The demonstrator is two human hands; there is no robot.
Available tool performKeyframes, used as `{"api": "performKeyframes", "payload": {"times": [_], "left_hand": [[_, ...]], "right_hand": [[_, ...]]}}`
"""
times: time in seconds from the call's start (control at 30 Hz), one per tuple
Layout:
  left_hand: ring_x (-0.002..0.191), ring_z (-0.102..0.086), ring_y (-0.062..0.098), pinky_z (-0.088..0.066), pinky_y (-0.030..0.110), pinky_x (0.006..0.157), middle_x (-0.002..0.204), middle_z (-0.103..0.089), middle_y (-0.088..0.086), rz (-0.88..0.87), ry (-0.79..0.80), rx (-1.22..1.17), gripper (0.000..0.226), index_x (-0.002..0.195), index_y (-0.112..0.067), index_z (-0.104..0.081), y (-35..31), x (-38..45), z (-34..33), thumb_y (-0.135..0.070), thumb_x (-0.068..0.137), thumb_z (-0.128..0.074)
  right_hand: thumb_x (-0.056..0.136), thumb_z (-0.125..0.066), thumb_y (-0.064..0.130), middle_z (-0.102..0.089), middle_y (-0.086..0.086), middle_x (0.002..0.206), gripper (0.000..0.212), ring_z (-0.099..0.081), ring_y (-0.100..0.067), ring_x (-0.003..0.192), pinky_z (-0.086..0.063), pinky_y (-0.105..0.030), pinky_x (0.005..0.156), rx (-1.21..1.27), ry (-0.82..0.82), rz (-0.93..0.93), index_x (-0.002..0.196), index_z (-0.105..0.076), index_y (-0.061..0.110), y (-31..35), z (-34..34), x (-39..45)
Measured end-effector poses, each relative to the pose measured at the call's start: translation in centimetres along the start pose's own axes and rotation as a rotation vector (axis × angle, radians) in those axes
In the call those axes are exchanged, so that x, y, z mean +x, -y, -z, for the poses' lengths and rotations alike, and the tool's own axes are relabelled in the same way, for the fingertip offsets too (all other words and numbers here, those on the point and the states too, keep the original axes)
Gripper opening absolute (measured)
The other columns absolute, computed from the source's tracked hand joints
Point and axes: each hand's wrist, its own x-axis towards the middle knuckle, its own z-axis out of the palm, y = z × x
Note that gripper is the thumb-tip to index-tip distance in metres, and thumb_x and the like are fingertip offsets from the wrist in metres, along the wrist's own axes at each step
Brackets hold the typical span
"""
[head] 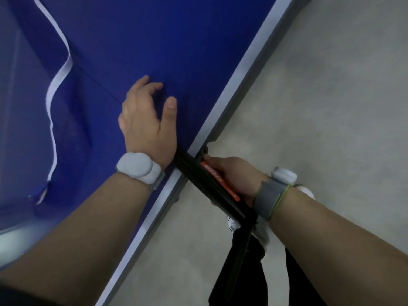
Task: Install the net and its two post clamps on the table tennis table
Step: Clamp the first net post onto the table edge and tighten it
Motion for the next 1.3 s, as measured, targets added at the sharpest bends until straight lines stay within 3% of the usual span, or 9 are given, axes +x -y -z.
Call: {"api": "performKeyframes", "payload": {"times": [0.27, 0.43, 0.57, 0.67, 0.8, 0.93, 1.1, 1.2, 1.3], "left_hand": [[0.148, -0.036, 0.018, -0.030, 0.048, 0.120, 0.163, -0.038, 0.002, 0.009, 0.010, -0.049, 0.058, 0.151, -0.020, -0.046, -0.4, 0.2, -1.7, -0.054, 0.105, -0.036], [0.152, -0.033, 0.019, -0.026, 0.047, 0.123, 0.166, -0.035, 0.004, 0.008, -0.004, -0.005, 0.063, 0.157, -0.017, -0.039, 0.0, 0.2, -2.1, -0.051, 0.104, -0.042], [0.152, -0.033, 0.019, -0.026, 0.047, 0.123, 0.166, -0.035, 0.003, -0.002, -0.010, 0.016, 0.063, 0.156, -0.019, -0.041, -0.3, 0.0, -2.1, -0.052, 0.103, -0.044], [0.152, -0.033, 0.018, -0.026, 0.047, 0.123, 0.166, -0.036, 0.001, 0.007, -0.017, 0.027, 0.063, 0.156, -0.021, -0.041, -0.4, 0.0, -2.0, -0.053, 0.101, -0.043], [0.151, -0.034, 0.019, -0.027, 0.048, 0.122, 0.165, -0.036, -0.002, 0.025, -0.020, 0.033, 0.065, 0.156, -0.025, -0.041, -0.5, 0.0, -2.1, -0.058, 0.100, -0.042], [0.150, -0.035, 0.021, -0.026, 0.048, 0.121, 0.165, -0.037, -0.002, 0.020, -0.021, 0.035, 0.067, 0.154, -0.026, -0.043, -0.3, 0.2, -2.0, -0.061, 0.097, -0.043], [0.148, -0.038, 0.022, -0.032, 0.052, 0.118, 0.163, -0.038, -0.003, -0.041, -0.049, -0.040, 0.061, 0.146, -0.030, -0.051, -0.1, 0.1, -1.9, -0.062, 0.094, -0.051], [0.150, -0.035, 0.026, -0.031, 0.056, 0.118, 0.165, -0.036, -0.002, -0.096, -0.031, -0.045, 0.057, 0.144, -0.031, -0.051, 0.2, 0.4, -2.1, -0.060, 0.095, -0.048], [0.153, -0.031, 0.027, -0.026, 0.057, 0.120, 0.166, -0.034, 0.001, -0.129, -0.021, -0.072, 0.054, 0.142, -0.032, -0.052, 1.2, 0.4, -2.2, -0.060, 0.096, -0.045]], "right_hand": [[0.058, -0.080, 0.082, -0.081, -0.016, 0.104, 0.089, -0.077, -0.036, 0.098, -0.051, -0.061, 0.110, 0.034, 0.093, -0.036, 0.114, -0.077, 0.012, 0.1, 0.0, -0.2], [0.098, -0.060, 0.063, -0.080, -0.010, 0.092, 0.057, -0.078, -0.025, 0.082, -0.061, -0.043, 0.090, 0.151, 0.201, -0.015, 0.114, -0.074, 0.010, 0.2, 0.7, -1.3], [0.105, -0.041, 0.066, -0.077, -0.010, 0.125, 0.063, -0.074, -0.027, 0.116, -0.057, -0.041, 0.100, 0.335, 0.215, -0.004, 0.136, -0.063, 0.015, -1.9, 1.3, -1.1], [0.095, -0.059, 0.065, -0.073, -0.014, 0.134, 0.071, -0.068, -0.033, 0.125, -0.043, -0.053, 0.119, 0.415, 0.179, -0.003, 0.142, -0.062, 0.012, -4.1, 1.1, -0.7], [0.083, -0.079, 0.051, -0.079, -0.019, 0.115, 0.065, -0.078, -0.032, 0.095, -0.057, -0.049, 0.102, 0.551, 0.085, 0.075, 0.128, -0.072, 0.004, -6.2, 0.5, -0.1], [0.101, -0.061, 0.033, -0.073, -0.013, 0.129, 0.042, -0.075, -0.028, 0.103, -0.067, -0.040, 0.077, 0.727, 0.077, 0.258, 0.138, -0.067, 0.015, -5.8, -0.7, -0.2], [0.098, -0.057, -0.009, -0.057, -0.009, 0.157, 0.065, -0.058, -0.043, 0.137, -0.065, -0.043, 0.085, 0.625, -0.053, 0.640, 0.156, -0.050, 0.020, -8.1, -2.8, 1.0], [0.082, -0.070, -0.011, -0.067, -0.006, 0.145, 0.080, -0.065, -0.043, 0.120, -0.064, -0.037, 0.080, 0.477, -0.216, 0.809, 0.153, -0.050, 0.021, -7.9, -4.5, 1.2], [0.084, -0.077, -0.003, -0.066, -0.003, 0.148, 0.075, -0.064, -0.035, 0.131, -0.057, -0.037, 0.091, 0.328, -0.355, 0.988, 0.151, -0.057, 0.024, -7.0, -6.0, 1.1]]}}
